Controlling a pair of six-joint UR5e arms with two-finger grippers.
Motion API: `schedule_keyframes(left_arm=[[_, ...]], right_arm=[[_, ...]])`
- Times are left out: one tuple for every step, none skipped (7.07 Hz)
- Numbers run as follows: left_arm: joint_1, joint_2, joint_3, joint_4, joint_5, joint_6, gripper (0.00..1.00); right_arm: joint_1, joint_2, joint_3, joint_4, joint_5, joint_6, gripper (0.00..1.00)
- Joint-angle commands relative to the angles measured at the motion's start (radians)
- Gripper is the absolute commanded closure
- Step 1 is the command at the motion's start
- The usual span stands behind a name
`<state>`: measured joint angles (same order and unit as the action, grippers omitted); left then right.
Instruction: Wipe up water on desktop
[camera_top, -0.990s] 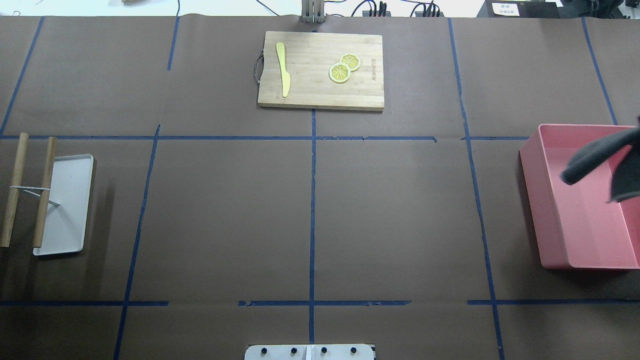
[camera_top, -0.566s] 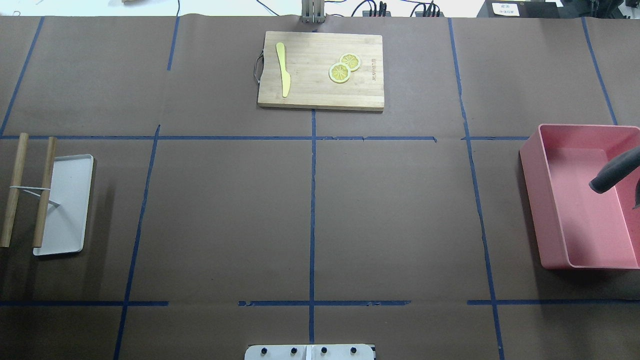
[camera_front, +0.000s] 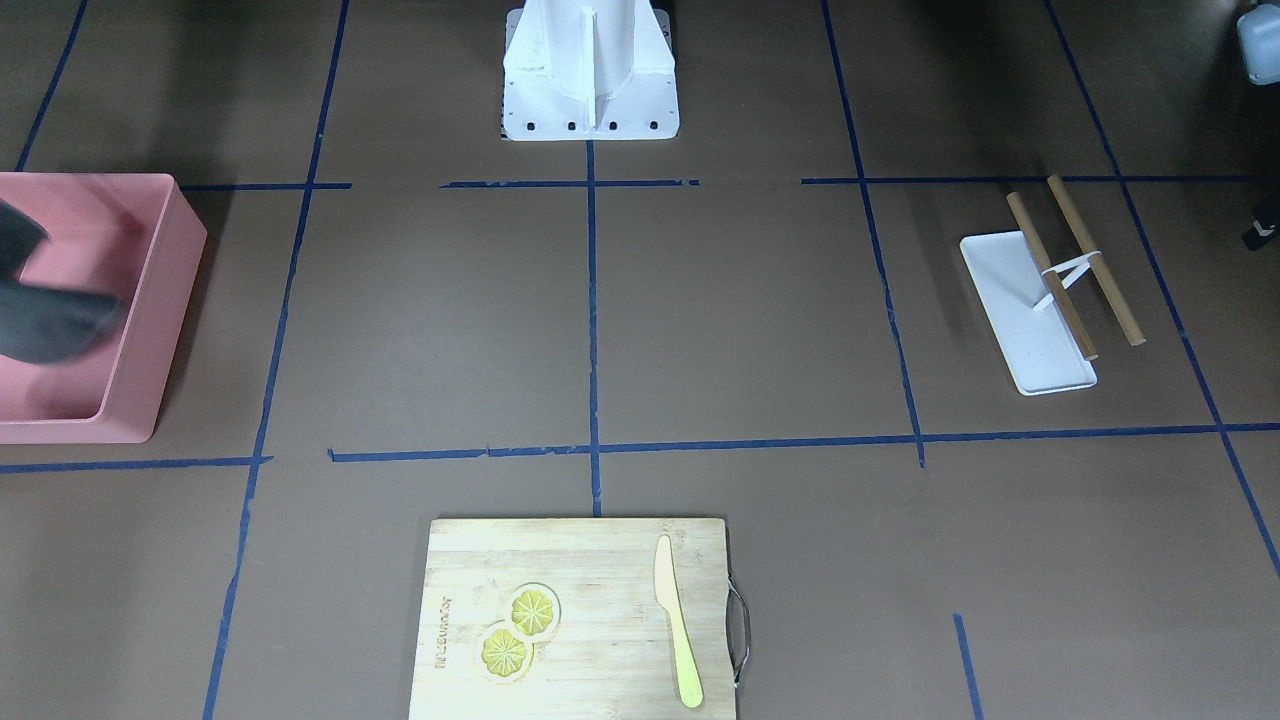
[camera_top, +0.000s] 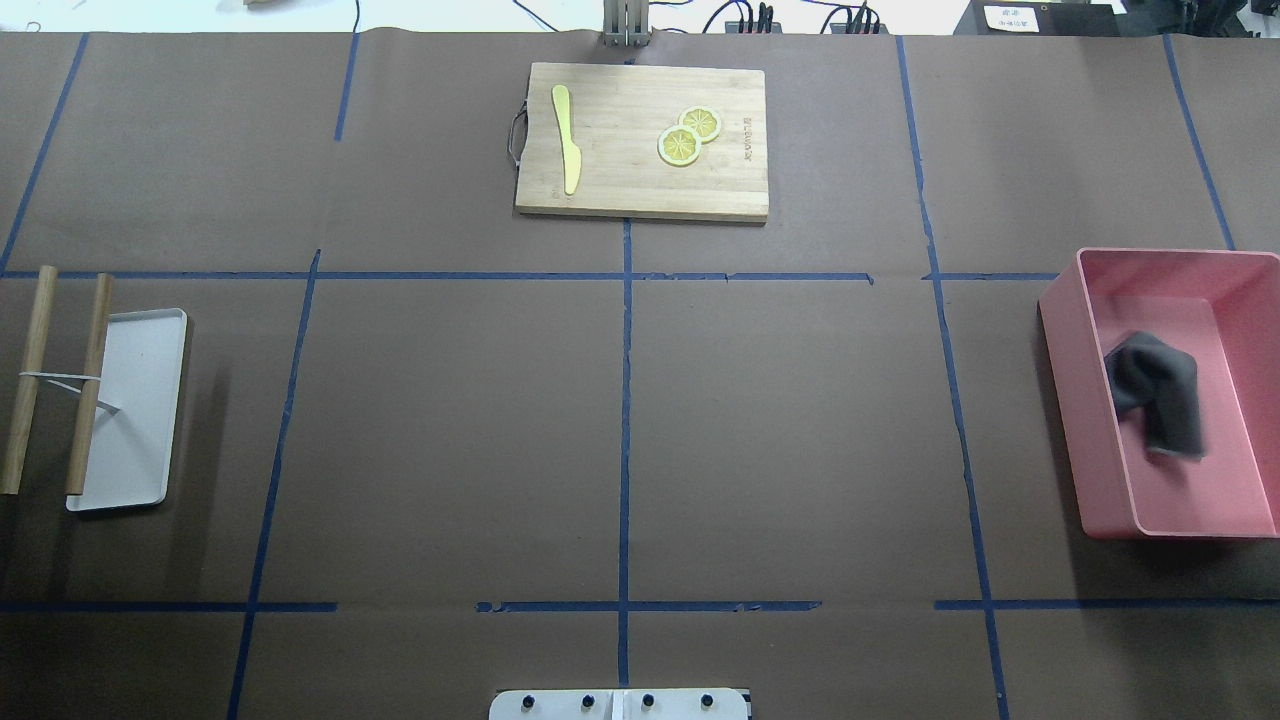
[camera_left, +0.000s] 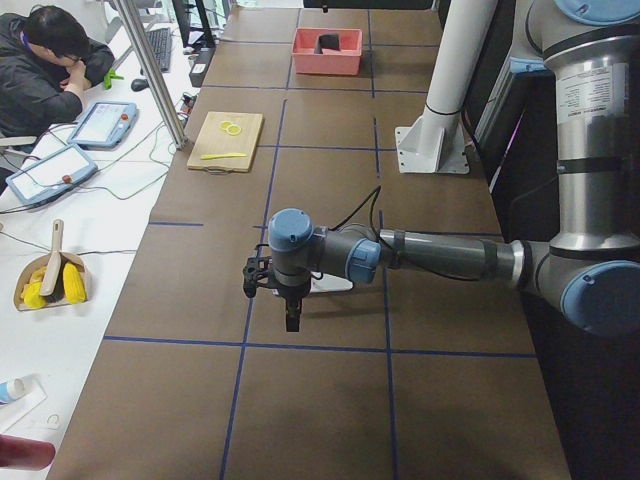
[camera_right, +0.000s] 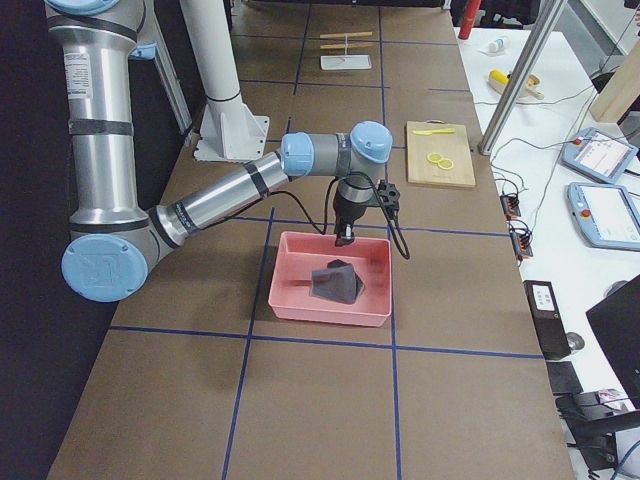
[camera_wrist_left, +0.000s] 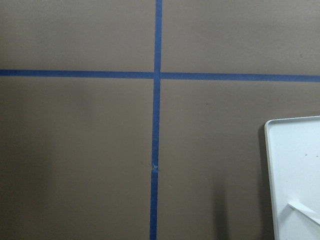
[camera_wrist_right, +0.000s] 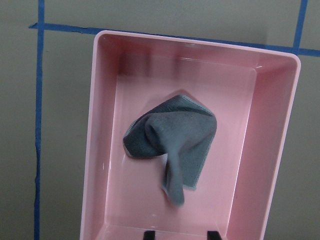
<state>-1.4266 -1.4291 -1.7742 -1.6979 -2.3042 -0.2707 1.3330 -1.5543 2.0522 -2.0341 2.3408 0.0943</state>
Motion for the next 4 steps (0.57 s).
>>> schedule_keyframes(left_arm=[[0.0, 0.006, 0.016, 0.0, 0.002, 0.025, 0.0], [0.0, 0.001, 0.021, 0.015, -0.001, 0.077, 0.0], [0.0, -0.004, 0.027, 0.02, -0.001, 0.097, 0.0], [-0.005, -0.004, 0.036, 0.027, -0.003, 0.146, 0.0]], right_arm=[[0.0, -0.057, -0.061, 0.181, 0.002, 0.004, 0.0], [0.003, -0.075, -0.085, 0.272, -0.001, 0.012, 0.0], [0.034, -0.087, -0.099, 0.287, -0.001, 0.006, 0.0], [0.067, -0.117, -0.115, 0.345, 0.0, 0.001, 0.0]])
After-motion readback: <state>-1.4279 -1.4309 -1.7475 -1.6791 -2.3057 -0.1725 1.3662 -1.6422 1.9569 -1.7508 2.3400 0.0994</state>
